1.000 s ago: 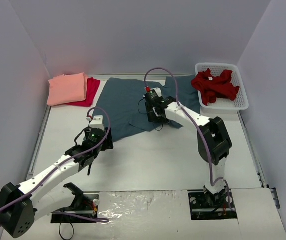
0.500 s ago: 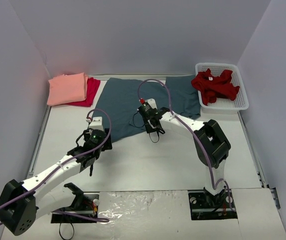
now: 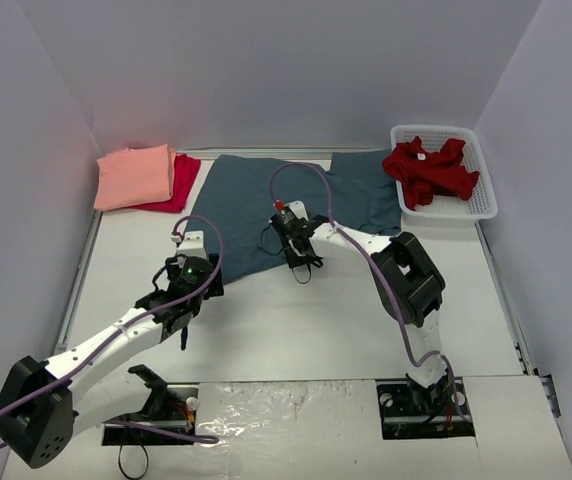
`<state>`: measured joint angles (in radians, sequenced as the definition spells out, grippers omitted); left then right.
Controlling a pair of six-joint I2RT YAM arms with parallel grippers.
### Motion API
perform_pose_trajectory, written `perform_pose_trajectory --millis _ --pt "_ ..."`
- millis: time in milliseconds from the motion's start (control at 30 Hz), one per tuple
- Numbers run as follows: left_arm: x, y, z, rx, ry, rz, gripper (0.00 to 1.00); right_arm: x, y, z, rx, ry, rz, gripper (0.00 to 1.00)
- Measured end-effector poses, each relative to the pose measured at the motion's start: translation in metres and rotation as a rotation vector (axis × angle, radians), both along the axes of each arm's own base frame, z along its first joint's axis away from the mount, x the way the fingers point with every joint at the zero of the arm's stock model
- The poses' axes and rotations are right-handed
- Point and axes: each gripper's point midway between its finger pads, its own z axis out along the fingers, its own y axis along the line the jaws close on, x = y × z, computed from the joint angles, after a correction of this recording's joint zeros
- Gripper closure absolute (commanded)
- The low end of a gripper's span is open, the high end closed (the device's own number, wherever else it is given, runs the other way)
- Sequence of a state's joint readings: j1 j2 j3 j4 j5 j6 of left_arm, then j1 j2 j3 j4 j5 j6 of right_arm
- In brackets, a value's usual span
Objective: Fold and stack the t-shirts
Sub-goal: Flatten out the tshirt
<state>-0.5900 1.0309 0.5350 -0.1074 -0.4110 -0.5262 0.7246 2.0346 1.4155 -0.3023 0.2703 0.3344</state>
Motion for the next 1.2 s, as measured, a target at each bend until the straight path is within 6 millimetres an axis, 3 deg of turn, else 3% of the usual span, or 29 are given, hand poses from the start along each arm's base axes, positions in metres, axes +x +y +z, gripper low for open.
perform_pose_trajectory --millis 133,167,300,333,600,767,867,1100,1200 --pt "0.0 0.001 0.001 0.003 -0.004 0.004 0.37 0.0 0.003 -0.003 0.0 0.002 0.007 0.66" --pt "0.0 0.001 0.001 0.004 -0.004 0.005 0.37 0.001 0.004 -0.003 0.002 0.002 0.008 0.76" --pt "0.0 0.002 0.001 0.006 -0.005 0.005 0.37 0.003 0.007 -0.005 0.008 0.001 0.014 0.98" --pt "0.0 0.002 0.001 0.006 -0.005 0.005 0.37 0.003 0.007 -0.005 0.007 0.003 0.017 1.0" --pt "0.0 0.001 0.001 0.006 -0.004 0.004 0.37 0.001 0.007 -0.006 0.015 0.003 0.014 1.0" --pt "0.0 0.001 0.001 0.003 -0.005 0.003 0.37 -0.011 0.0 -0.001 0.014 0.009 0.012 1.0" --pt "-0.002 0.002 0.005 -0.001 -0.011 0.002 0.37 -0.015 -0.005 0.019 0.027 -0.011 0.007 1.0" --pt "-0.004 0.004 0.013 -0.015 -0.033 0.003 0.37 -0.019 -0.016 0.094 0.105 -0.138 -0.029 1.0" --pt "-0.004 0.004 0.015 -0.016 -0.034 0.003 0.37 -0.027 -0.025 0.116 0.122 -0.171 -0.046 1.0"
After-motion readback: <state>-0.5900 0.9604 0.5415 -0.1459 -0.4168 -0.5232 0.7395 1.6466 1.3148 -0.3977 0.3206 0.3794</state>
